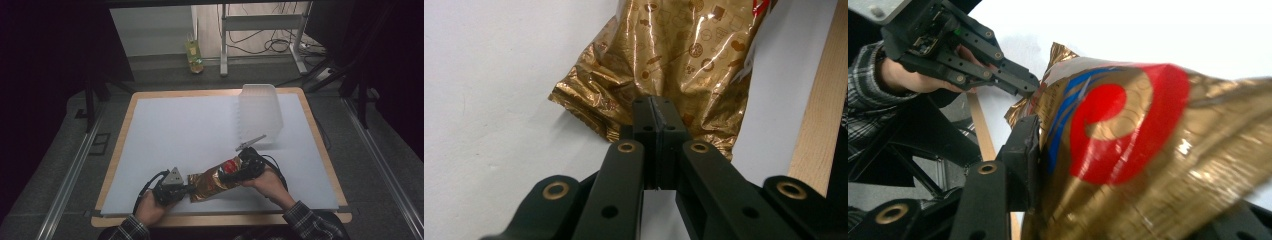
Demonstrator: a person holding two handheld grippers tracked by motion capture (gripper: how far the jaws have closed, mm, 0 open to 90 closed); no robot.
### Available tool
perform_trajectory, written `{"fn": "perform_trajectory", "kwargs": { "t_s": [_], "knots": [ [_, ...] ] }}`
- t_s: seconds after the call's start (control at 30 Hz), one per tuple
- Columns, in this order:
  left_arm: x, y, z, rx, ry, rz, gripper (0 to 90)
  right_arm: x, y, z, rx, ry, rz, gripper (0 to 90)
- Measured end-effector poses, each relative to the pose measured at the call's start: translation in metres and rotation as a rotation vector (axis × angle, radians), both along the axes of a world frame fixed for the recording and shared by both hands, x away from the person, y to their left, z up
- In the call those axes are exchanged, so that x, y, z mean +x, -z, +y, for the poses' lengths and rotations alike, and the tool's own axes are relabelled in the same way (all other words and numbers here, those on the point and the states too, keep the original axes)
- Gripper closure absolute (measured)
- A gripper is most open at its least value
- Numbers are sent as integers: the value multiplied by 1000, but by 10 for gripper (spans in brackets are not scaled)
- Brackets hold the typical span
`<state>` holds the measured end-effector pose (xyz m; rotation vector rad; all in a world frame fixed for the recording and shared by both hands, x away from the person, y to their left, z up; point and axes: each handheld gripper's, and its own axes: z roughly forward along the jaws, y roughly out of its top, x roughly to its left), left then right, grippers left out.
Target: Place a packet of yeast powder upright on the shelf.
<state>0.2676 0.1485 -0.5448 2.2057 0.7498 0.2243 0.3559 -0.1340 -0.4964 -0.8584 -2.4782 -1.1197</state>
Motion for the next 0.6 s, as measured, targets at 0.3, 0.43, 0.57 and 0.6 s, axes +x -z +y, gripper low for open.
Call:
{"fn": "perform_trajectory", "kwargs": {
  "t_s": [0.3,0.43,0.57,0.6],
  "knots": [
    [-1,-4,2,-11,0,-6,847,0,-9,3,6,-19,13,693],
    [-4,-9,2,-19,-1,-43,772,0,-21,1,11,-24,-26,713],
    [-5,-13,6,-50,-22,-83,696,1,-31,-2,4,-27,-63,715],
    [-5,-13,6,-50,-22,-83,653,2,-32,-3,1,-28,-74,715]
  ]
}}
